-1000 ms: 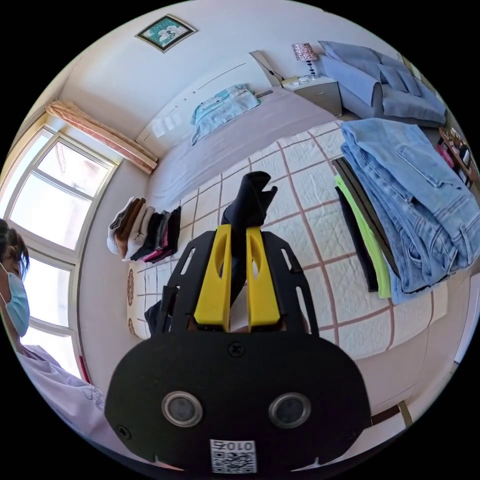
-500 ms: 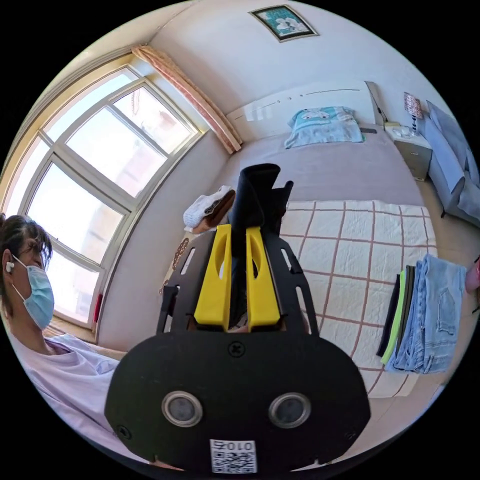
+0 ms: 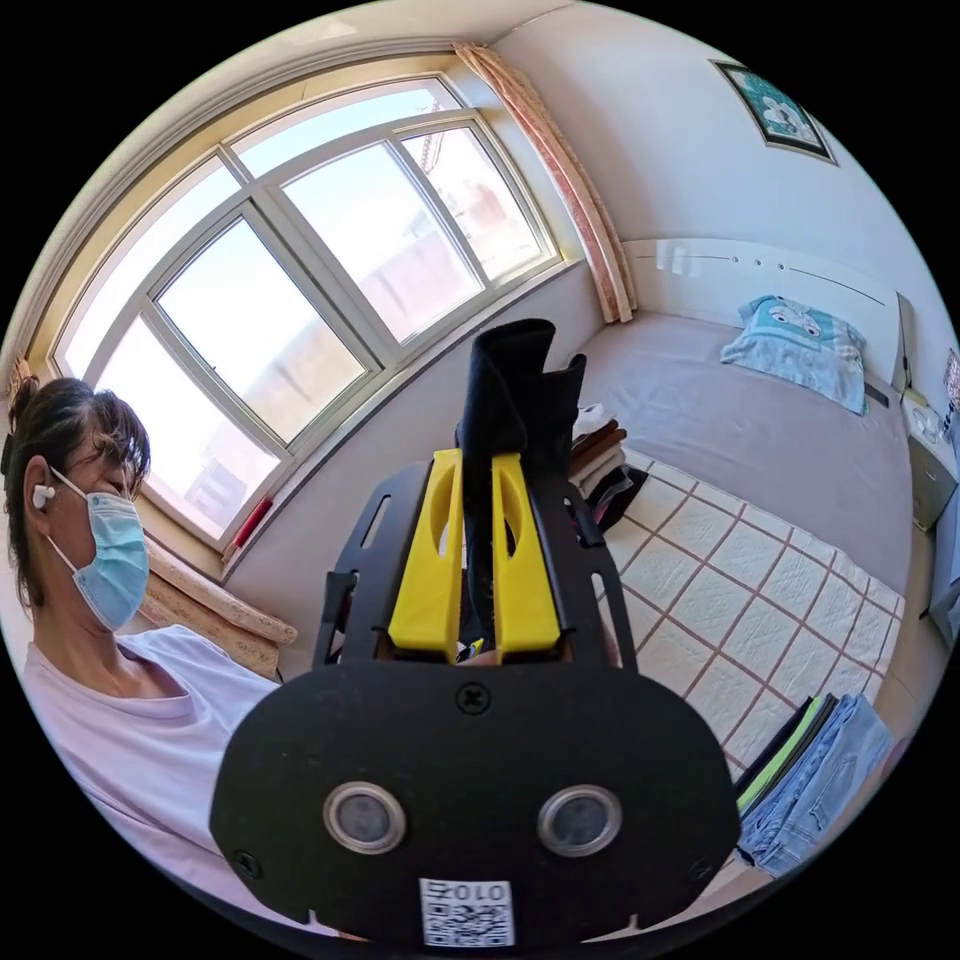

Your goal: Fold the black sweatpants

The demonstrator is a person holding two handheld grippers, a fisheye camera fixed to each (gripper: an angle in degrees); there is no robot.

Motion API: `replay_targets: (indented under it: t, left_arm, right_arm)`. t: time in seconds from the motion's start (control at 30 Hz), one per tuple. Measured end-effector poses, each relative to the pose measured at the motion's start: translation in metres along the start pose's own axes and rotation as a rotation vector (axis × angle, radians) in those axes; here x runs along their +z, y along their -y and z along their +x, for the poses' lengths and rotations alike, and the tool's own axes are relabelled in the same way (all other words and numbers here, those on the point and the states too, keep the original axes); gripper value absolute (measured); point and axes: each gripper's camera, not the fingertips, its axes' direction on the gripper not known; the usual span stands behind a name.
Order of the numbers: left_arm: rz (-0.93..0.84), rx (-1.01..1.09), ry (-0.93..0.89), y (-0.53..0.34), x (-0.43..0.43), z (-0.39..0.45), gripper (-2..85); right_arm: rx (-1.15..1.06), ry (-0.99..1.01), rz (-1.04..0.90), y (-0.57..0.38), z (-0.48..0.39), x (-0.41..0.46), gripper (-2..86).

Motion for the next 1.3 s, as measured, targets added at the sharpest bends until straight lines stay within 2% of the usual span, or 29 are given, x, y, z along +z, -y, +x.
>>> replay_targets:
  t: [0.13, 0.33, 0.43, 0.53, 0.67, 0.8, 0.87, 0.97, 1.03, 1.07, 1.2, 1.3]
  left_arm:
    - [0.018, 0.000, -0.004, 0.009, -0.002, 0.012, 14.8]
    - [0.156, -0.001, -0.040, 0.033, -0.020, 0.031, 12.8]
    - [0.115, 0.005, -0.061, 0.046, -0.020, 0.042, 9.7]
    - [0.052, 0.031, 0.015, 0.059, -0.021, 0.074, 8.0]
    - [-0.047, 0.194, 0.112, 0.091, -0.024, 0.165, 7.6]
    - [-0.164, 0.396, 0.219, 0.116, -0.011, 0.287, 7.6]
    - [-0.179, 0.487, 0.226, 0.111, -0.008, 0.342, 7.6]
    - [-0.152, 0.683, 0.237, 0.086, -0.016, 0.419, 7.6]
    - [-0.192, 0.651, 0.246, 0.088, -0.017, 0.423, 7.5]
    - [-0.197, 0.570, 0.203, 0.091, -0.020, 0.415, 7.5]
    - [-0.226, 0.514, 0.323, 0.077, -0.035, 0.403, 7.3]
    - [-0.231, 0.422, 0.309, 0.078, -0.047, 0.390, 7.4]
  right_arm:
    - [-0.018, 0.028, 0.013, 0.010, -0.001, -0.015, 6.8]
    - [-0.017, 0.020, 0.081, 0.011, 0.013, -0.061, 6.4]
    - [0.005, -0.047, 0.095, 0.001, 0.027, -0.078, 5.8]
    - [0.071, -0.088, 0.113, -0.015, 0.056, -0.091, 4.9]
    - [0.204, -0.085, 0.178, -0.042, 0.112, -0.110, 3.5]
    - [0.372, 0.012, 0.260, -0.081, 0.184, -0.126, 3.0]
    - [0.408, 0.060, 0.324, -0.102, 0.198, -0.134, 2.9]
    - [0.428, -0.007, 0.369, -0.140, 0.211, -0.145, 2.8]
    - [0.579, 0.075, 0.332, -0.181, 0.243, -0.133, 2.8]
    - [0.607, 0.104, 0.329, -0.192, 0.248, -0.130, 2.8]
    - [0.681, 0.011, 0.255, -0.248, 0.245, -0.119, 2.9]
    - [0.717, 0.025, 0.248, -0.273, 0.242, -0.113, 3.1]
